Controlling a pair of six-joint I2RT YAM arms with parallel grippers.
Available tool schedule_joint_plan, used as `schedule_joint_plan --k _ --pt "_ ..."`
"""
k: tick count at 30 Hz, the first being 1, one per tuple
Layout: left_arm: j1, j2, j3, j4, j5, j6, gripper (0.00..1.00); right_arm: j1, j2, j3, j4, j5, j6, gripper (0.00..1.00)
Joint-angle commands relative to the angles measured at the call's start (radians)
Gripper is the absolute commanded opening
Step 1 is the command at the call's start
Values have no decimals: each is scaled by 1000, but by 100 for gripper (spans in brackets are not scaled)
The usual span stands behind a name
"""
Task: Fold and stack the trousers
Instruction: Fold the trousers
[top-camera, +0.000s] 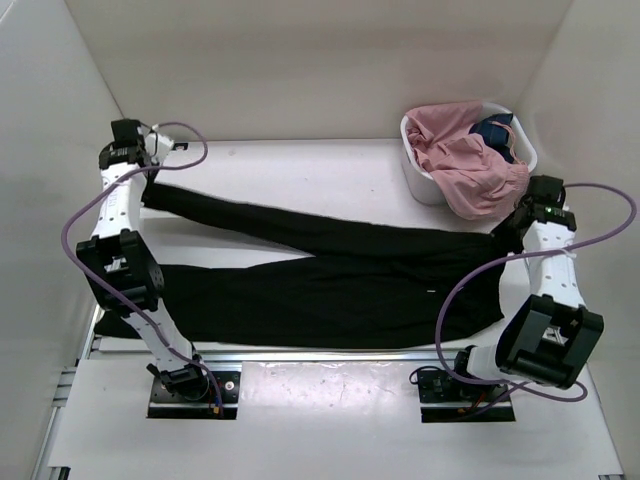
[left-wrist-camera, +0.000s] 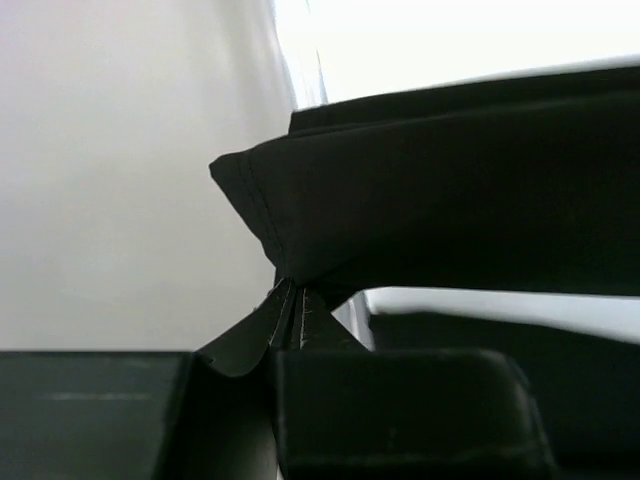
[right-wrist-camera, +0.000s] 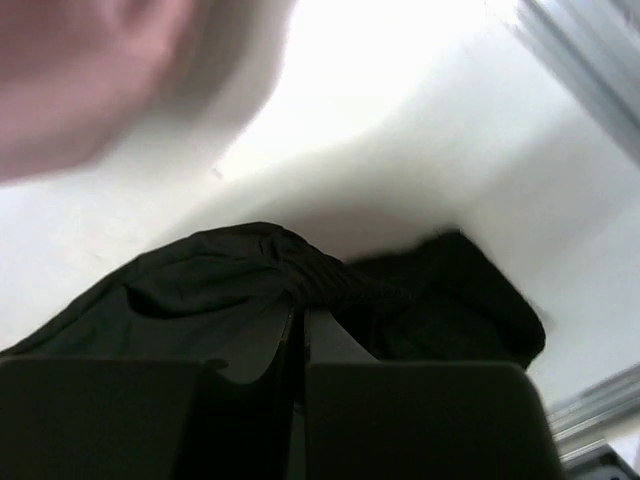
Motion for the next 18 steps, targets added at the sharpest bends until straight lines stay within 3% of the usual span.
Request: schedule_joint_plan --k 1,6,10,18 --pt "43 -39 -113 -22 11 -16 14 -6 -48 -82 24 -15 -42 0" --pt "62 -96 -207 -2 -33 -26 14 -6 -114 -116 15 -49 -60 0" --pt "150 -148 -210 -2 -33 -52 14 -6 -230 -176 -49 -38 -70 0" --pt "351 -324 -512 18 43 1 14 -6 -633 -435 -257 111 191 0"
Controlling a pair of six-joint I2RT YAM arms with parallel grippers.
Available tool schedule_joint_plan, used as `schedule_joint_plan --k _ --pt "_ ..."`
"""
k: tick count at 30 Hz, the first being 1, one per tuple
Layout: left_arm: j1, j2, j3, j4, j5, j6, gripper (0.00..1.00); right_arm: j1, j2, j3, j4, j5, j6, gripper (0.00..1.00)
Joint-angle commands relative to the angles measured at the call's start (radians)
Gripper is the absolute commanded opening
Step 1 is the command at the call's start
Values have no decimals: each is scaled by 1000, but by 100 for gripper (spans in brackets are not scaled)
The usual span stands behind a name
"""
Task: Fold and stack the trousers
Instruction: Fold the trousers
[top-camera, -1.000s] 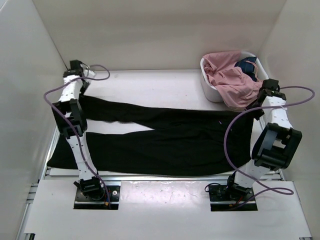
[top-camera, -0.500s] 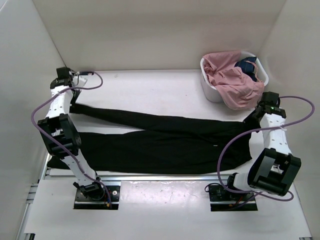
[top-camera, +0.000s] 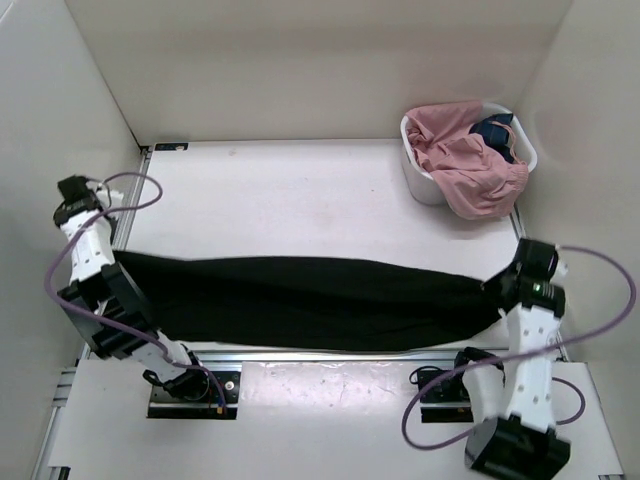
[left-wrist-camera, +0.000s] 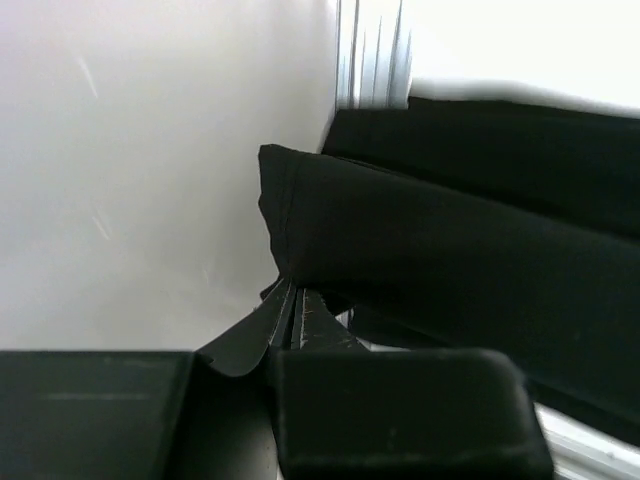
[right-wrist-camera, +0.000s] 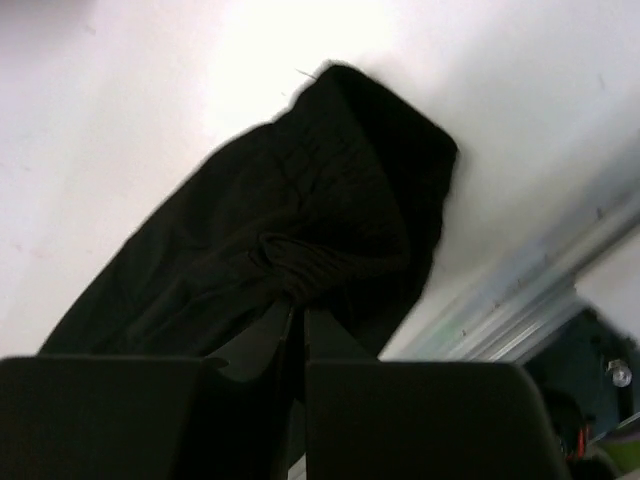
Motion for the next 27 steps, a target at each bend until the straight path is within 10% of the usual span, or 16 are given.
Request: schedule_joint_plan --k 1,27 --pt "63 -76 -103 16 55 31 14 -5 -119 -95 -111 74 130 0" --pt "203 -150 -330 111 75 158 14 -5 -124 -11 -407 286 397 0"
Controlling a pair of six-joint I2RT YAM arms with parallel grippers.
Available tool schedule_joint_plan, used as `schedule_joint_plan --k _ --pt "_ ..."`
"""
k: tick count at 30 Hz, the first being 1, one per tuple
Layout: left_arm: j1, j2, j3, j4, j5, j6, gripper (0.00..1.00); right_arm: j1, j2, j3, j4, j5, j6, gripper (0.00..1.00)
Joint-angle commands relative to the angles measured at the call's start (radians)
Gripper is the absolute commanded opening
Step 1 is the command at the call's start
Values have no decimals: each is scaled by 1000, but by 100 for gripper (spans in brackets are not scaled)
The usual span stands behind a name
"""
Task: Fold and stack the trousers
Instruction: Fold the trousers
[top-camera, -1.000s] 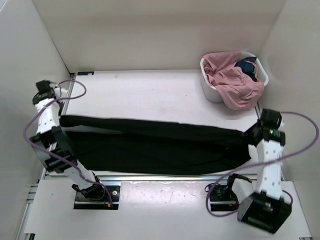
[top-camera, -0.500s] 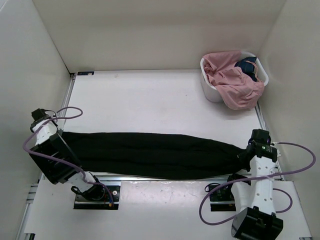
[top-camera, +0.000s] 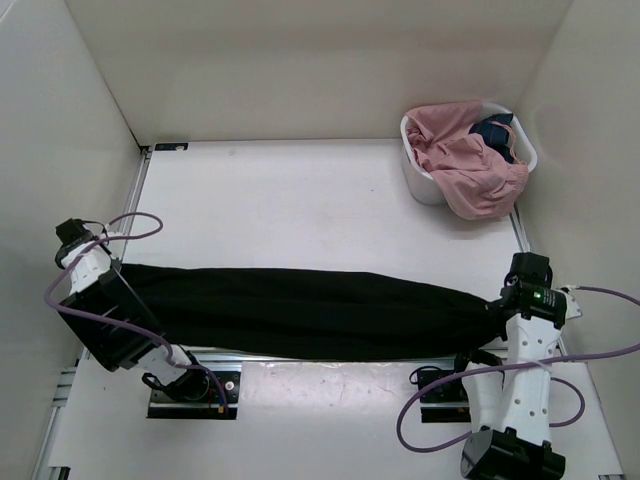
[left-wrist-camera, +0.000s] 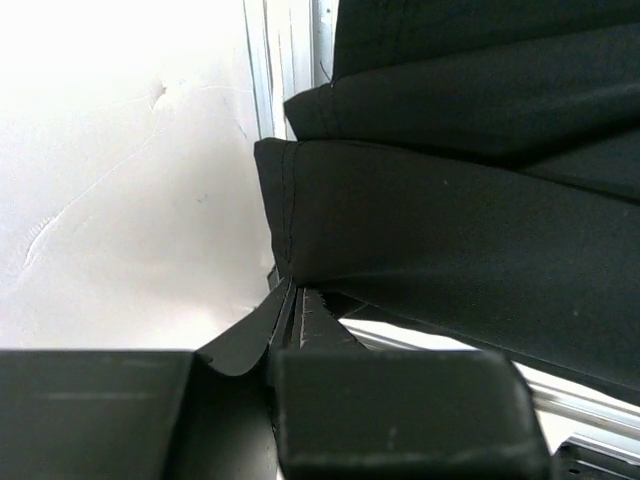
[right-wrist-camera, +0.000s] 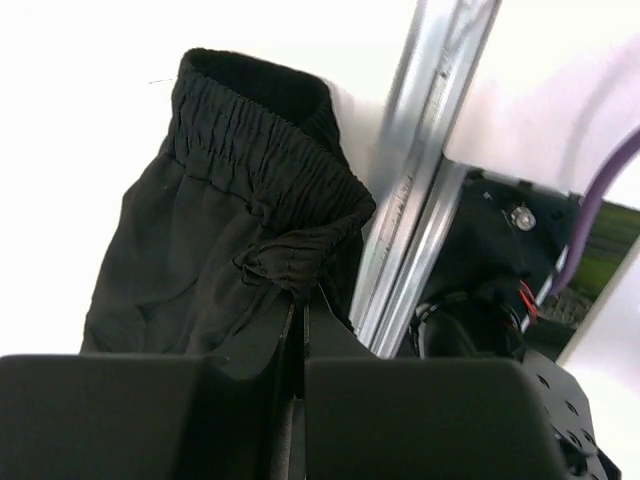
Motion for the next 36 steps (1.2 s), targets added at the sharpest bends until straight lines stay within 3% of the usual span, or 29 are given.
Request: schedule_joint_plan --k 1,2,3,4,5,6,9,12,15,18,23,25,26,29,36 --pt "12 -68 -26 26 -14 48 14 -5 -23 -9 -74 48 58 0" --pt "12 -80 -66 26 -25 48 16 -5 -23 -18 -85 48 71 8" --pt "12 -95 -86 26 -36 65 19 -5 -23 -18 -97 57 83 45" --pt "25 -105 -104 26 -68 86 21 -5 -23 -18 -107 57 94 64" --pt "34 -105 -118 11 -83 100 23 -5 -23 -9 -107 72 94 73" --pt "43 -120 -129 -9 -93 119 34 -5 -11 6 -107 94 94 78" --pt "92 -120 -109 -145 -93 180 46 -5 21 89 -88 134 63 82" --pt "136 -108 -65 -227 -102 200 54 -5 70 149 -27 119 -62 82" --pt "137 -97 -7 -245 -87 200 57 -5 130 192 112 -33 -234 74" --pt "137 -74 154 -272 44 122 57 56 190 213 195 -96 -322 66" --pt "48 10 256 -312 143 59 60 262 291 200 310 -145 -342 40" --pt "-15 47 212 -289 143 21 62 337 338 169 344 -170 -316 30" --pt "-36 61 198 -288 143 7 62 354 351 158 355 -170 -301 17" --pt "-90 79 101 -214 121 -15 62 363 373 103 341 -170 -219 0" --pt "-100 60 -150 -68 -10 21 60 354 373 -119 333 -224 -69 0"
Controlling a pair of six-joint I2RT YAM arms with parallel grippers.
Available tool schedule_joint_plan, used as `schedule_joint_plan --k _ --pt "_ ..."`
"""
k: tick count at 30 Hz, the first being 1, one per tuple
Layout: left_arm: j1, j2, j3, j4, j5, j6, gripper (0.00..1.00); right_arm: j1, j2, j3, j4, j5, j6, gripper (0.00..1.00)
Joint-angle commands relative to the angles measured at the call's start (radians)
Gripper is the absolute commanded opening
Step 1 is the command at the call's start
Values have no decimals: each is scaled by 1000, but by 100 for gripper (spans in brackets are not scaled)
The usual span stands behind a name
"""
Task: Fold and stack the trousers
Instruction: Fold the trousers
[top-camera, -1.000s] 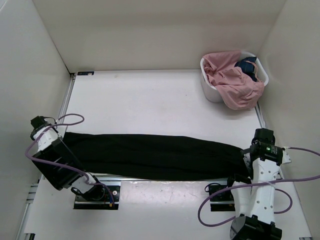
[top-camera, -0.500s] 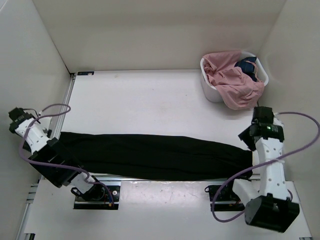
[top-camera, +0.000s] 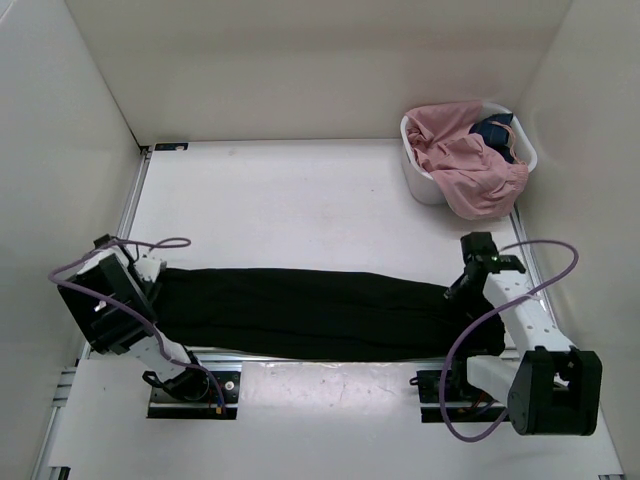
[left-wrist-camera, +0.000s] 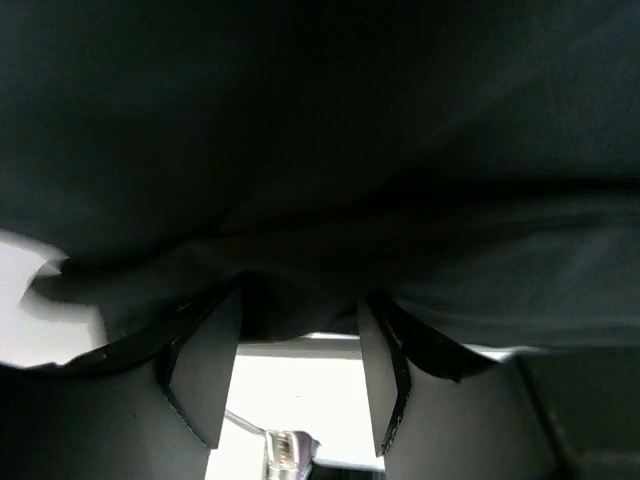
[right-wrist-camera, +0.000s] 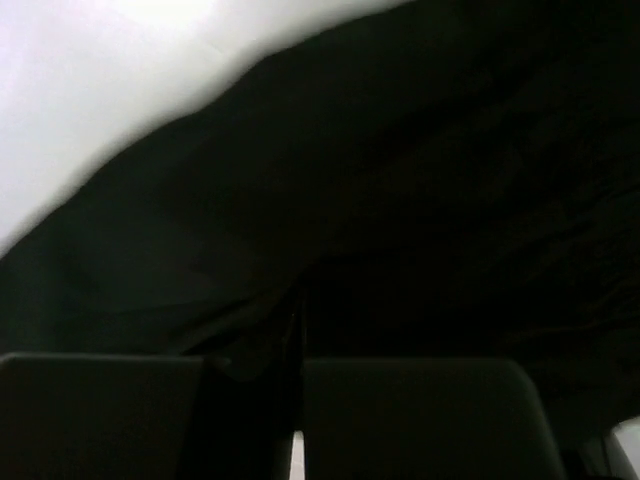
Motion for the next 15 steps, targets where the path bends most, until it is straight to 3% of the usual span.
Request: schedule_joint_plan --k 1,3,8,15 --pt "5 -43 -59 85 -37 7 60 -4 19 -114 27 -69 93 0" --pt "5 -21 -59 99 -25 -2 59 -13 92 -140 73 -81 93 0" --pt "-34 17 -39 108 -4 -53 56 -45 278 -99 125 60 148 0" --pt "-147 6 86 87 64 -131 56 -122 506 135 223 166 173 0"
